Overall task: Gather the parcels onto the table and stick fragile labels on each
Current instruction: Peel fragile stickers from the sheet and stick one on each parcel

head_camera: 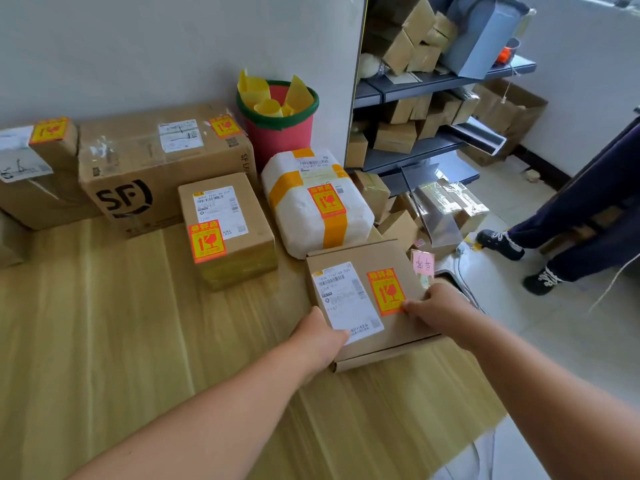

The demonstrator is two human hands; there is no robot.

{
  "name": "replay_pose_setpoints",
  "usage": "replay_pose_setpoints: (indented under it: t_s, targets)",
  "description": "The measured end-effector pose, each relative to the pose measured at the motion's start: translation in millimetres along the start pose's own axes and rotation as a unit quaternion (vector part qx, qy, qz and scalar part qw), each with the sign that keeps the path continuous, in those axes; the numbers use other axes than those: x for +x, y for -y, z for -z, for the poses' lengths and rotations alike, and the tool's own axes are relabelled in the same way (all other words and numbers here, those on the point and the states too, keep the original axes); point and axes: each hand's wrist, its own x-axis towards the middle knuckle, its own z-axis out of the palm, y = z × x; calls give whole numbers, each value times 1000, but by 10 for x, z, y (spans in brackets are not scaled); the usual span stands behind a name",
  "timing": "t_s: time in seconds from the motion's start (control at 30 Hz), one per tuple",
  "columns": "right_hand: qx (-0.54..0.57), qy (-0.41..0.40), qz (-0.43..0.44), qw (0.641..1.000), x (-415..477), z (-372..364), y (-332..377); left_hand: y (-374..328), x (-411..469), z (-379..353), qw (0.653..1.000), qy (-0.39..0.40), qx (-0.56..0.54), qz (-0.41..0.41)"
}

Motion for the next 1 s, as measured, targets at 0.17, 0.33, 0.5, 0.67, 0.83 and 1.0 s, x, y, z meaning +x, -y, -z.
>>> replay_pose_setpoints:
  t_s: [0.17,0.33,0.5,0.67,0.83,1.0]
  targets:
    - [-4,-23,27,999,-430,441,98,-173,-365,71,998,-20,14,-57]
    - [29,-58,70,995,-816,785,347,-401,-703,300,990,-63,11,-122]
    - [34,-85,154,984,-1126,804,905,-438,-959,868,979,-127,-28,-154]
    - [20,-73,238,968,-1349,458,1674,-221,-1164,1594,966,-202,-67,-149]
    - [11,-9,306,952,-1571,-114,2320,262,-1237,2245,955,-271,-69,-97]
    - [0,83,334,939,-1720,-763,2777,785,-1199,2805,957,-281,-61,-47]
